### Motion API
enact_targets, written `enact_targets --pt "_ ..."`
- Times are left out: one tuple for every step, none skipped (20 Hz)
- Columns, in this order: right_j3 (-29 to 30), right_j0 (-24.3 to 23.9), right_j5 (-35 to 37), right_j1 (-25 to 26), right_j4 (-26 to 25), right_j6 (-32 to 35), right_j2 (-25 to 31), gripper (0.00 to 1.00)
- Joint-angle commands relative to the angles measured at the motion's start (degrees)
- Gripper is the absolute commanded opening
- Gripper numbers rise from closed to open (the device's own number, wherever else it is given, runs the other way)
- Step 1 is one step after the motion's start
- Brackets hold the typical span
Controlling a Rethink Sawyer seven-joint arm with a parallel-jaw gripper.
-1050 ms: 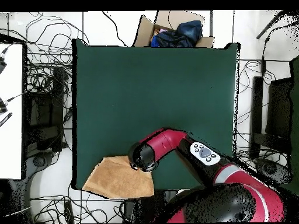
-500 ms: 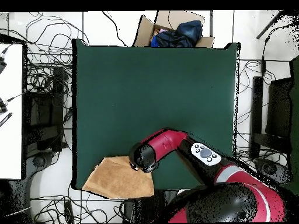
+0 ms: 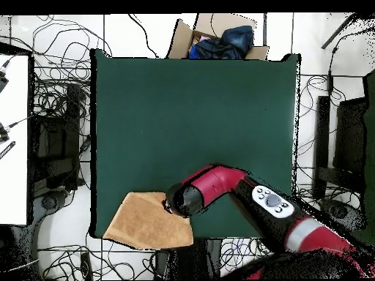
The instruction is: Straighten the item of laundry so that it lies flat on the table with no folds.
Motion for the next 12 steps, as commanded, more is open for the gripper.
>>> enact_targets --pt "10.39 -12.12 -16.02 -8.87 4.41 -4.85 19.72 0.0" --pt "11.55 -14.0 -18.85 -8.99 4.07 -4.23 22.08 0.0" --pt "12.05 -15.06 -21.35 -8.67 3.26 -3.56 23.39 0.0" --pt "12.55 -16.13 -23.85 -8.36 2.45 -2.88 24.69 0.0" --pt "12.81 -16.56 -25.33 -8.27 1.83 -2.35 25.28 0.0" --pt "13.02 -17.11 -28.74 -7.76 0.13 -1.37 25.66 0.0" --pt "13.06 -16.96 -30.53 -7.92 -0.72 -0.59 25.57 0.0" --pt "12.79 -16.55 -33.22 -7.76 -2.28 0.2 24.74 0.0" --pt "12.61 -16.08 -34.67 -7.87 -3.01 0.7 24.1 0.0" --pt "12.14 -15.53 -36.18 -7.77 -3.81 1.11 23.22 0.0" --pt "11.68 -14.98 -37.7 -7.67 -4.6 1.51 22.34 0.0" --pt "11.18 -14.16 -38.86 -7.28 -5.66 1.78 20.78 0.0"
